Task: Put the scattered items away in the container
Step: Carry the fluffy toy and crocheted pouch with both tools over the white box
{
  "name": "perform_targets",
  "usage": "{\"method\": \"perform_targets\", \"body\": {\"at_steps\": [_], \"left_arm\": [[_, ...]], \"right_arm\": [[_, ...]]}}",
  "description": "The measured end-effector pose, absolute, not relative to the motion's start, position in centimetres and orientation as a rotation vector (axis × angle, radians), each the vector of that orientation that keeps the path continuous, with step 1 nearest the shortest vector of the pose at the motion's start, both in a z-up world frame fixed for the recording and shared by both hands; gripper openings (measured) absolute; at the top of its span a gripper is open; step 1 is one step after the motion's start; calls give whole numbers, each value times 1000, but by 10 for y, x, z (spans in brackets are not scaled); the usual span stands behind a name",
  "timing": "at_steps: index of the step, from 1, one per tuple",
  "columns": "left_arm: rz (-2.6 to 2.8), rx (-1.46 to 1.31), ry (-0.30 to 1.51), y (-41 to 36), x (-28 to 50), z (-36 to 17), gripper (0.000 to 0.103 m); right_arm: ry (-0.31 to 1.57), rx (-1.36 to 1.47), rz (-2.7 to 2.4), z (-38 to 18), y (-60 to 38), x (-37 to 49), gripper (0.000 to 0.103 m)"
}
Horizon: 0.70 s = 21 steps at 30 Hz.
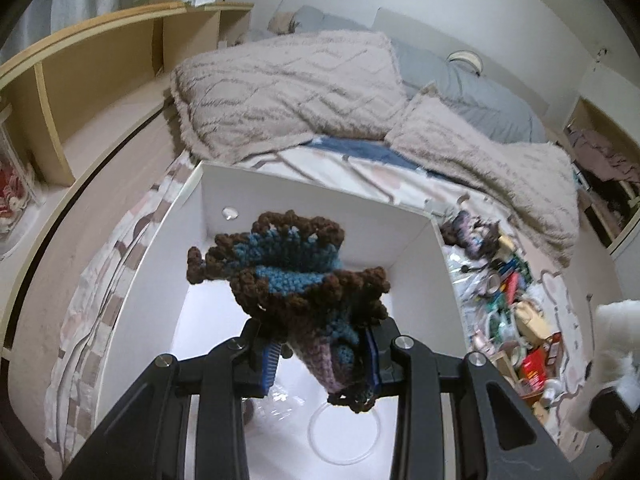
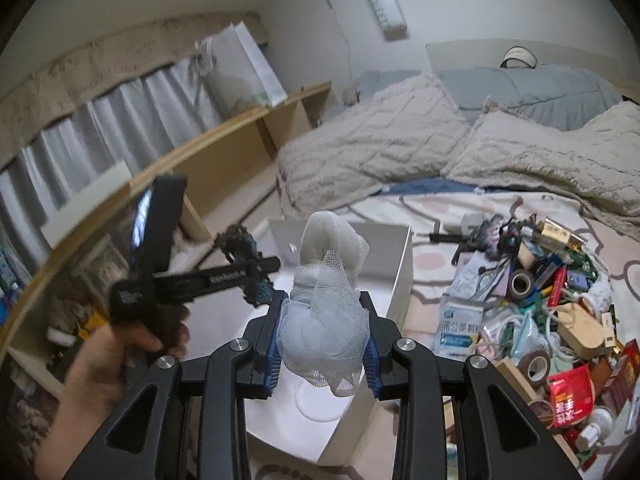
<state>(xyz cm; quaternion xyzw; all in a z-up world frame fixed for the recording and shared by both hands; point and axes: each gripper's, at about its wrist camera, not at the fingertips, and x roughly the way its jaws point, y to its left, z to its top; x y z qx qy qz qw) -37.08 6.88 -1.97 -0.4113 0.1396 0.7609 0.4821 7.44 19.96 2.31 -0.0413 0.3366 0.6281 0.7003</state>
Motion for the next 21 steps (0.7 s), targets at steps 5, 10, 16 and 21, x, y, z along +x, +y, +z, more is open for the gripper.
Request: {"method": "perform_targets", "body": {"at_steps": [5, 10, 16, 21], "left_arm": [[1843, -1022, 423, 67, -374, -31, 34], [1804, -1066, 507, 66, -376, -42, 34], [1780, -1092, 589, 65, -378, -57, 34], [1748, -1109, 656, 65, -376, -70, 34]], "right_arm": [[784, -202, 1414, -1, 222, 59, 34], [865, -275, 1448, -23, 240, 45, 34], [941, -350, 1466, -44, 255, 31, 34], [952, -412, 1466, -54, 262, 20, 34]]}}
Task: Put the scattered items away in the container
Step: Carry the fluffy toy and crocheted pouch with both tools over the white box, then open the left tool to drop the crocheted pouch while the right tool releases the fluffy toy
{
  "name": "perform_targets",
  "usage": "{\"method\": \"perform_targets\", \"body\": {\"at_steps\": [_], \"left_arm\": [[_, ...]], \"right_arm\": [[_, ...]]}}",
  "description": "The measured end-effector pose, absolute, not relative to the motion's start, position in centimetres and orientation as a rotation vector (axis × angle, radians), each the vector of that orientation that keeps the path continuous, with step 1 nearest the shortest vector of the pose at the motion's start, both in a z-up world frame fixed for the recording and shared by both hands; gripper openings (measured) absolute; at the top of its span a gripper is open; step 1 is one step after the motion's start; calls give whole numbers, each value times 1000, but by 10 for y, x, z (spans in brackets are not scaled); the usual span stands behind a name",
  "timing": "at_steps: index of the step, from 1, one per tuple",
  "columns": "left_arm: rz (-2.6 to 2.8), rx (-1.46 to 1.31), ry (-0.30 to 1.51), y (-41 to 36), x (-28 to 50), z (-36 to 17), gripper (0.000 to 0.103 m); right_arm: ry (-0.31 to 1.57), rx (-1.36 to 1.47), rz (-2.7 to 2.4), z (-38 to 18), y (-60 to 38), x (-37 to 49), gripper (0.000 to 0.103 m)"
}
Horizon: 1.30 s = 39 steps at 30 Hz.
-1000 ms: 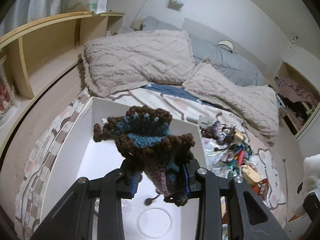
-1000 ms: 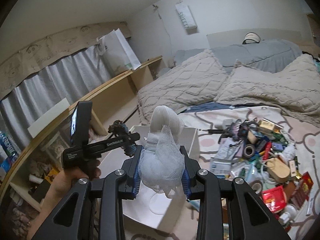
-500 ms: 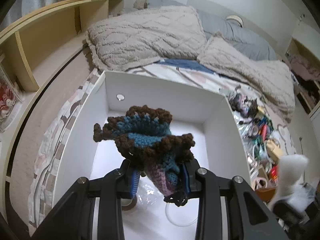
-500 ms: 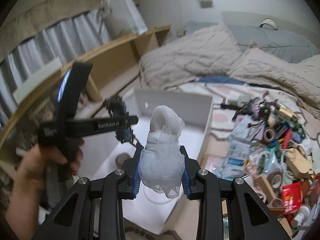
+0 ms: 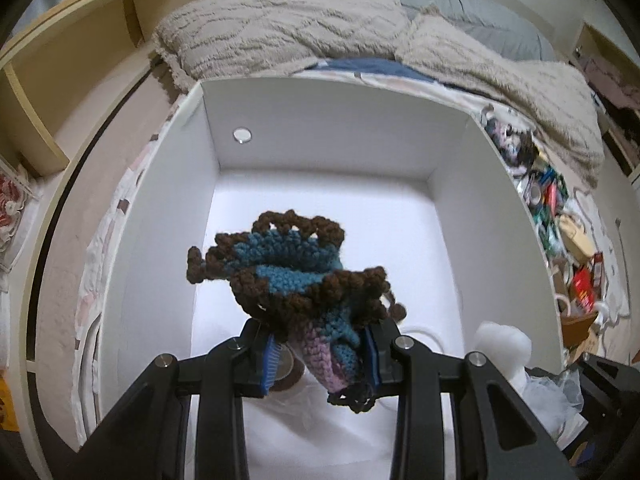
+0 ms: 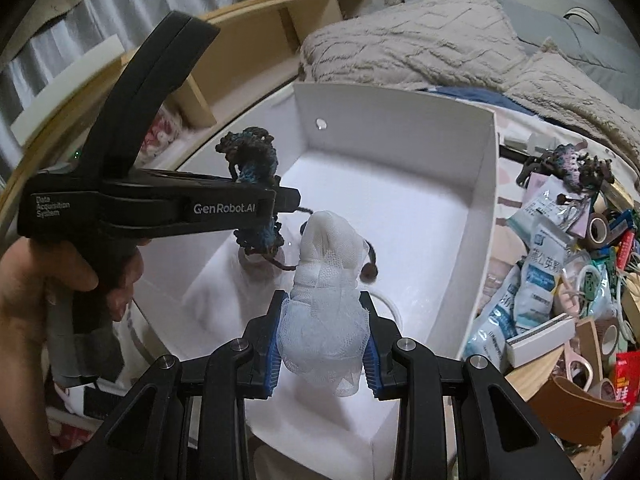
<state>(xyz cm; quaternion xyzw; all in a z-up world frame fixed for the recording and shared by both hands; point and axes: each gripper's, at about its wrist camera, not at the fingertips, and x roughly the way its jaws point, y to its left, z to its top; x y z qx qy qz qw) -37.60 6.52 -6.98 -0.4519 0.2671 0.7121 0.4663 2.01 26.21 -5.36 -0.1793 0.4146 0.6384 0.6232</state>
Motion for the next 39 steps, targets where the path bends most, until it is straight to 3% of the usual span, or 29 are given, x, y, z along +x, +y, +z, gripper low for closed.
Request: {"method": "perform_targets", "body": {"at_steps": [17, 23, 25, 27, 39], "left_arm": [[1690, -1124, 733, 62, -370, -84, 37], [1695, -1116, 726, 62, -369, -82, 60], [1695, -1112, 713, 62, -370, -80, 65], [1705, -1115, 700, 62, -372, -79, 68], [1764, -1086, 663, 60, -373, -66, 95]], "right_arm": [[882, -519, 1443, -52, 269, 6, 34], [911, -502, 1460, -52, 273, 8, 36], [935, -498, 1457, -53, 274, 9, 57], [939, -484, 1455, -53, 273, 12, 67], [916, -487, 1443, -45, 267, 13, 68]]}}
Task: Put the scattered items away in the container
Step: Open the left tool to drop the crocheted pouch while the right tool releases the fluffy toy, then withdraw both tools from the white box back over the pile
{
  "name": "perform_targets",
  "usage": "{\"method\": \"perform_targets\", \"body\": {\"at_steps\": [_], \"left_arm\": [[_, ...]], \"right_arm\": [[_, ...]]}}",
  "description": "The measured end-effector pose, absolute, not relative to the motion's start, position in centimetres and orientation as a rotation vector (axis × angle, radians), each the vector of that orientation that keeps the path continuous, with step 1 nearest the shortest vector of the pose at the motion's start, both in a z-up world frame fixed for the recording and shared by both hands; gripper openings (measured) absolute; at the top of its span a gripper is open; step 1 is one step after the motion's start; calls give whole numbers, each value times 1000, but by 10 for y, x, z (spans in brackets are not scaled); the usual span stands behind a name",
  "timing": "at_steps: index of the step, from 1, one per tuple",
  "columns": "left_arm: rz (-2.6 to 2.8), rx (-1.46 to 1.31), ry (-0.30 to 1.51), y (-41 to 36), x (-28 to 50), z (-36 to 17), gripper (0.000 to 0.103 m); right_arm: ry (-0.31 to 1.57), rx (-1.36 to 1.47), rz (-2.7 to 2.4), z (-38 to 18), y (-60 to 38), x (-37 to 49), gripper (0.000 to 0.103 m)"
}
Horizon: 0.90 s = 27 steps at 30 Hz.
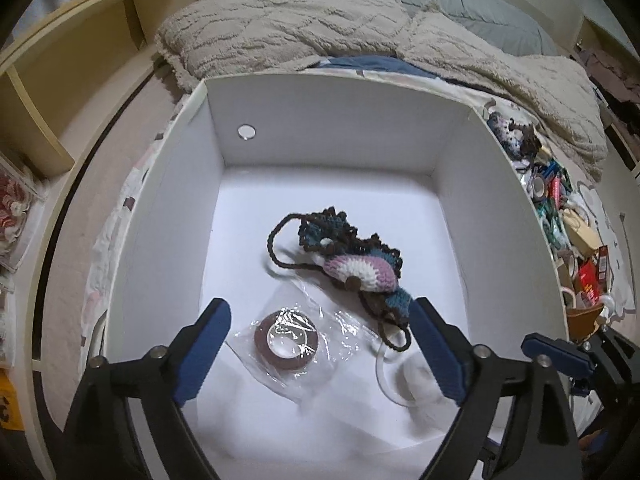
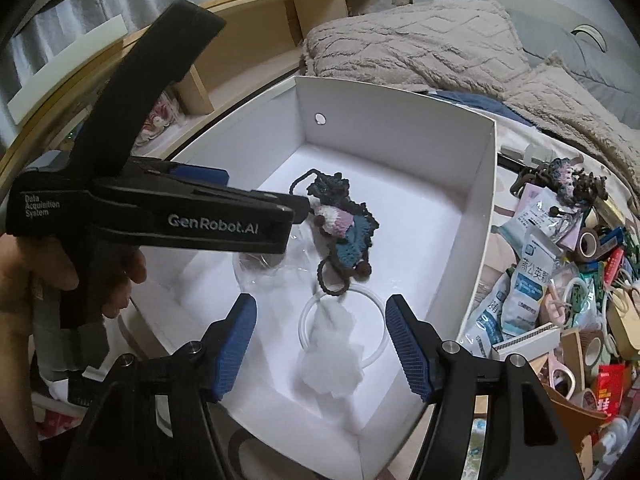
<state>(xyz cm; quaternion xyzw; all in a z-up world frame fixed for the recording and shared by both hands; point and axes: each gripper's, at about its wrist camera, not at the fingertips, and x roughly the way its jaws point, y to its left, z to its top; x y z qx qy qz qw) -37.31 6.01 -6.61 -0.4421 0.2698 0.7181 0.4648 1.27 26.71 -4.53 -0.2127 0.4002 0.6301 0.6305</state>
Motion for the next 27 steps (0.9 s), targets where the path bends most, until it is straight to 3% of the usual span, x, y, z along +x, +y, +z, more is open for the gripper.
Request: {"method": "perform_targets", "body": {"at_steps": [3, 4, 27], "left_arm": [[1780, -1077, 629, 60, -373, -61, 100], [1781, -1075, 623, 60, -373, -60, 101], [1813, -1050, 601, 52, -360, -44, 103]], "right_arm": [[924, -462, 1453, -43, 264, 14, 94], [918, -449, 1459, -41, 262, 14, 98], [843, -408, 1428, -20, 245, 28, 99]]}}
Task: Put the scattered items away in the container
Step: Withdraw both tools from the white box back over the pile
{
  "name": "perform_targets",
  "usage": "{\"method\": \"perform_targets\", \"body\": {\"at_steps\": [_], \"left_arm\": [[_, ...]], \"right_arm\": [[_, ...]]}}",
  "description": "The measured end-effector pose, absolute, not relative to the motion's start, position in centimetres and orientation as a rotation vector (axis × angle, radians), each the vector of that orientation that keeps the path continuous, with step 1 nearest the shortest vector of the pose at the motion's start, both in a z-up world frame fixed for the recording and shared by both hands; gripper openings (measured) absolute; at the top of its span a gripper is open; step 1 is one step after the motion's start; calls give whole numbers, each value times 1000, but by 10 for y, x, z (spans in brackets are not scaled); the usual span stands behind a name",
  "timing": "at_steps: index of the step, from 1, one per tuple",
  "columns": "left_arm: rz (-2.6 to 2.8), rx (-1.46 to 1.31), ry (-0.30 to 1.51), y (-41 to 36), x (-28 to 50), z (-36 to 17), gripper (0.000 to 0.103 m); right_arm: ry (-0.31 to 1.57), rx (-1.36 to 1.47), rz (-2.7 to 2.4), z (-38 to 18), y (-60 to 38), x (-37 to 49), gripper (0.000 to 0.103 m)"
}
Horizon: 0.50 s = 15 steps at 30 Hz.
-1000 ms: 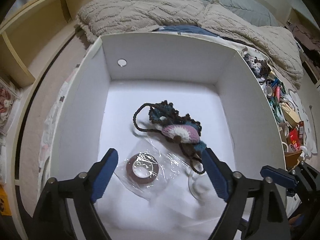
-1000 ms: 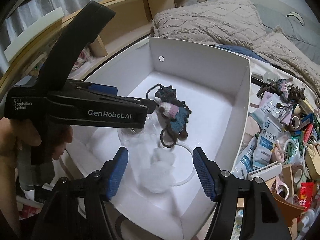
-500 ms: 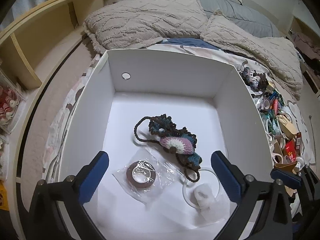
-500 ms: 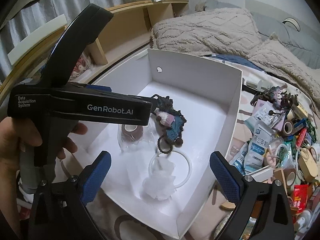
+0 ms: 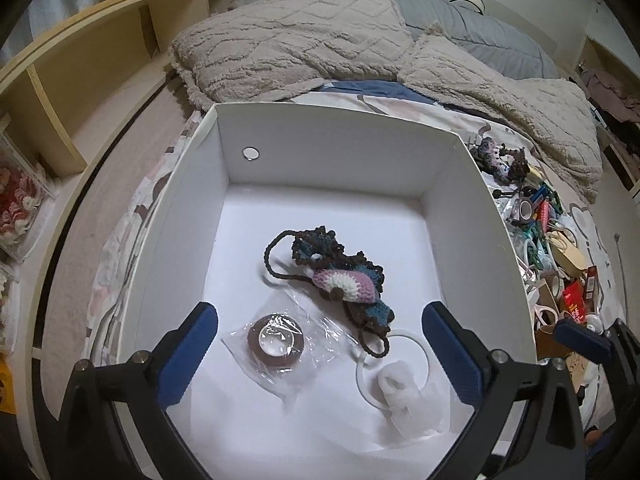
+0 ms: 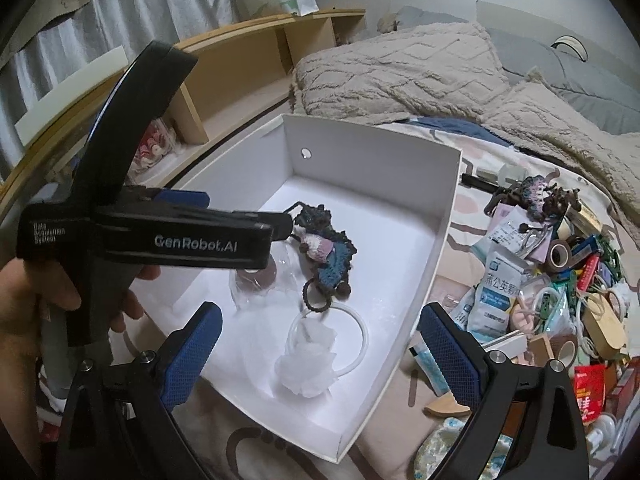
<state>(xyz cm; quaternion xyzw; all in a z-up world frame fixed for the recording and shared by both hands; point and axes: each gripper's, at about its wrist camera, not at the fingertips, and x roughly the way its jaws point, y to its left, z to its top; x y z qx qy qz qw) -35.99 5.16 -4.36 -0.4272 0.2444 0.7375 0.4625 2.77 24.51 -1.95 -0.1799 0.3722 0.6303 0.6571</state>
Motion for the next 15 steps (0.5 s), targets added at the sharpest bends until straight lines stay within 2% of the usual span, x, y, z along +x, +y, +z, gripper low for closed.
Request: {"method": "perform_targets", "body": {"at_steps": [15], "left_arm": [[1847, -959, 554, 31, -337, -3, 103]], "right_arm": [[815, -339, 1397, 2, 218, 51, 99]]}}
